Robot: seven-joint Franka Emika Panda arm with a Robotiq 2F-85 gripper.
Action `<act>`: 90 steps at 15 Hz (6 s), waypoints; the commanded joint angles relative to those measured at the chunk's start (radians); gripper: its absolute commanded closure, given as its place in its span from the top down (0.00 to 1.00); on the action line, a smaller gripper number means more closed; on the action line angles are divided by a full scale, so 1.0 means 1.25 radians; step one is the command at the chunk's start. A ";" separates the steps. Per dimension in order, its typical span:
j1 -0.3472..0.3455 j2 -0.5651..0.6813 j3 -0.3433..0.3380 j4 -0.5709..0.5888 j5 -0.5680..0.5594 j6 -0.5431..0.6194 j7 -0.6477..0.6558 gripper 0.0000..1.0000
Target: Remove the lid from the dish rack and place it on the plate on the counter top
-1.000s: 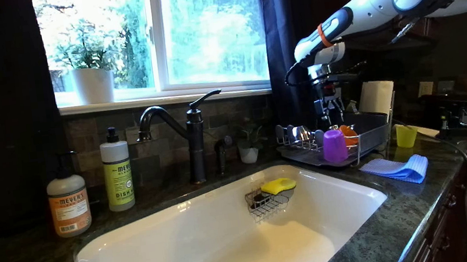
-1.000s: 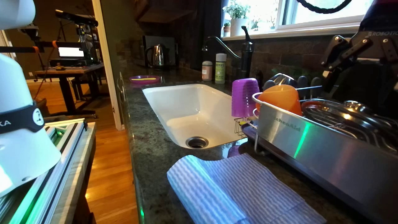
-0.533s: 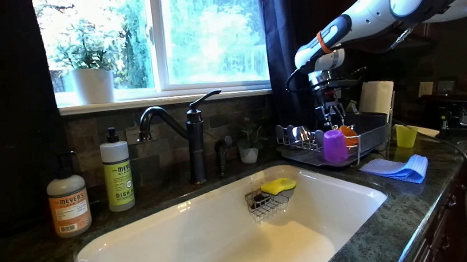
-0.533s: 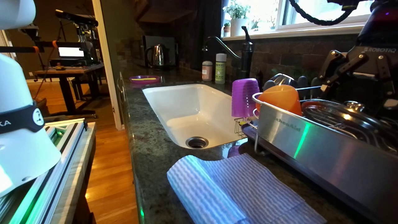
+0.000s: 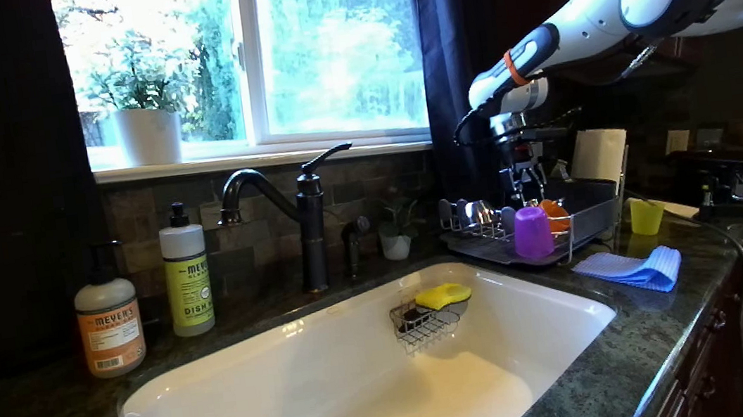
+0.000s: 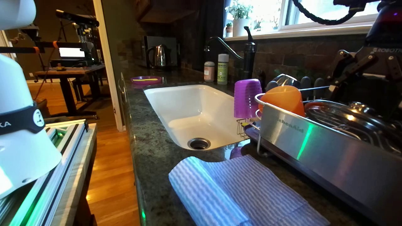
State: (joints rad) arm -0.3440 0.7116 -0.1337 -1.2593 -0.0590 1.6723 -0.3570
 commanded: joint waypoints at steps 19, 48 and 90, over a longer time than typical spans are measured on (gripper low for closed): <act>-0.016 -0.098 0.011 0.006 0.028 0.042 -0.021 0.24; 0.037 -0.164 0.011 -0.235 0.040 0.347 0.069 1.00; 0.111 -0.107 -0.024 -0.256 -0.122 0.490 0.206 0.81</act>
State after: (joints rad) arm -0.1993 0.5778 -0.1704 -1.5708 -0.2216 2.2579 -0.0798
